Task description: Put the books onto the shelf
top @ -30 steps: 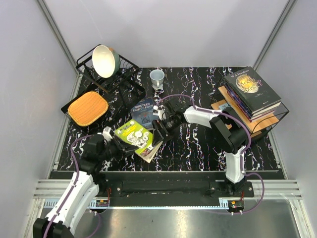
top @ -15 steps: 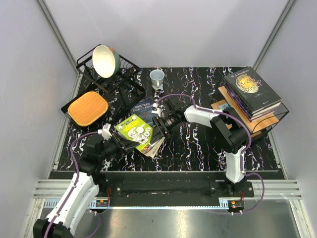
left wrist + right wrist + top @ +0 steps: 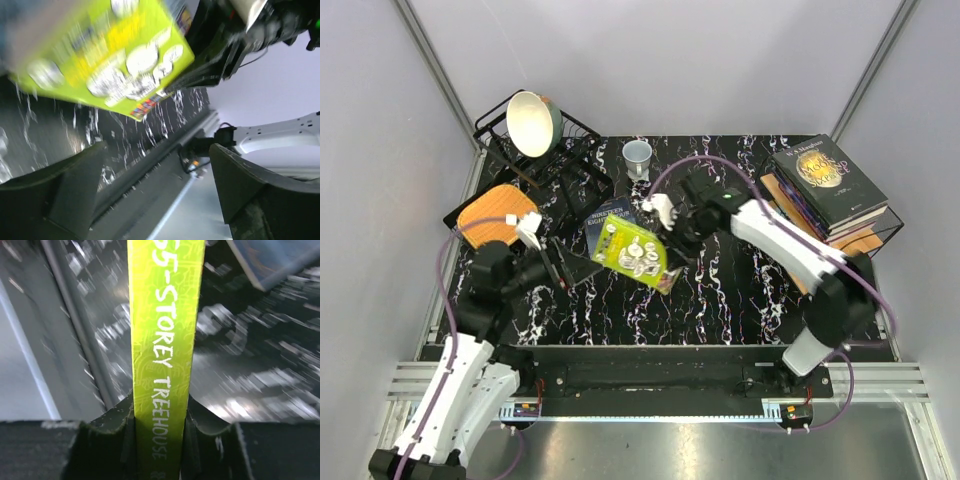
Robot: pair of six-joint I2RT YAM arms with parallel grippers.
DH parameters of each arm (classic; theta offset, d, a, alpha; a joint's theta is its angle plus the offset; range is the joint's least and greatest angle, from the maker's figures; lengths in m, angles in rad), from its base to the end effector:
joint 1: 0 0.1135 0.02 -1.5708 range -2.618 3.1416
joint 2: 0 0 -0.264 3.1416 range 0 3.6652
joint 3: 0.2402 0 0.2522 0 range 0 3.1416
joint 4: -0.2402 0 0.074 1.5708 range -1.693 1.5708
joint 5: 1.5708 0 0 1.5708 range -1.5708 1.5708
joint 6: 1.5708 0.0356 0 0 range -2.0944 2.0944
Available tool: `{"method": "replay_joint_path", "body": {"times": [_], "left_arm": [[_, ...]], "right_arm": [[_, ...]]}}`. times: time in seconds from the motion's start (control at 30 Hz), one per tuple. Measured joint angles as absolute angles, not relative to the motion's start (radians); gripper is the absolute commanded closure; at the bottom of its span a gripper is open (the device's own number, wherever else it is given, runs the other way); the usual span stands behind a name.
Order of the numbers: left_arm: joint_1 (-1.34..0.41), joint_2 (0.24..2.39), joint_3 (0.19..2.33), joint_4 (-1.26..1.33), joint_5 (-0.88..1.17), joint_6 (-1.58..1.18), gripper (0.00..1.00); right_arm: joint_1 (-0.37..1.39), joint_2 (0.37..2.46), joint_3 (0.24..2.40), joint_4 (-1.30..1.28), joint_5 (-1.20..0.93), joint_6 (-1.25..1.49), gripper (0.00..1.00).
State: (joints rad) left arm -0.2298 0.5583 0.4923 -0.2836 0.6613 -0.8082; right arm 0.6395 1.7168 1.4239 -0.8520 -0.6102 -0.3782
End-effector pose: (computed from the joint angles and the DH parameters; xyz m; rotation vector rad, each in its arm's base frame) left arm 0.1317 -0.0533 0.2621 -0.1109 2.0725 -1.3020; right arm 0.2710 0.2270 0.2674 -1.4547 2.2357 0.9059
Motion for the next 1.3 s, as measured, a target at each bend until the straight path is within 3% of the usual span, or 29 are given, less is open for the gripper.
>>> {"method": "replay_joint_path", "body": {"times": [0.1, 0.27, 0.6, 0.73, 0.77, 0.83, 0.87, 0.9, 1.0, 1.03, 1.07, 1.17, 1.3], "left_arm": [[-0.229, 0.598, 0.634, -0.306, 0.671, -0.62, 0.01], [-0.24, 0.678, 0.656, -0.266, 0.805, -0.435, 0.01], [-0.574, 0.786, 0.656, -0.172, 0.857, -0.276, 0.02], [-0.607, 0.806, 0.654, -0.136, 0.854, -0.265, 0.27], [-0.609, 0.82, 0.654, -0.129, 0.852, -0.262, 0.56], [-0.609, 0.851, 0.654, -0.117, 0.854, -0.265, 0.81], [-0.609, 0.865, 0.654, -0.109, 0.86, -0.272, 1.0], [-0.611, 0.879, 0.654, -0.102, 0.866, -0.264, 1.0], [-0.615, 0.904, 0.654, -0.082, 0.875, -0.258, 1.0], [-0.615, 0.905, 0.654, -0.08, 0.877, -0.259, 1.0], [-0.615, 0.905, 0.654, -0.08, 0.878, -0.259, 1.0], [-0.616, 0.893, 0.646, -0.072, 0.878, -0.267, 1.0], [-0.627, 0.878, 0.609, -0.058, 0.865, -0.294, 1.0]], "right_arm": [[0.62, 1.535, 1.395, -0.956, -0.506, -0.579, 1.0], [0.618, 1.308, 1.392, -1.119, -0.51, -0.802, 1.0], [0.62, 1.34, 1.393, -1.288, -0.636, -0.94, 1.0], [0.62, 1.34, 1.393, -1.31, -0.677, -0.958, 1.0], [0.62, 1.34, 1.393, -1.314, -0.685, -0.963, 1.0], [0.62, 1.34, 1.393, -1.322, -0.703, -0.97, 1.0], [0.62, 1.34, 1.393, -1.327, -0.699, -0.966, 1.0], [0.616, 1.342, 1.393, -1.328, -0.693, -0.956, 0.99], [0.608, 1.344, 1.393, -1.335, -0.691, -0.943, 0.83], [0.608, 1.344, 1.393, -1.336, -0.691, -0.936, 0.64], [0.608, 1.344, 1.393, -1.335, -0.691, -0.929, 0.57], [0.608, 1.352, 1.393, -1.323, -0.724, -0.901, 0.43], [0.62, 1.453, 1.463, -1.249, -0.894, -0.803, 0.35]]}}
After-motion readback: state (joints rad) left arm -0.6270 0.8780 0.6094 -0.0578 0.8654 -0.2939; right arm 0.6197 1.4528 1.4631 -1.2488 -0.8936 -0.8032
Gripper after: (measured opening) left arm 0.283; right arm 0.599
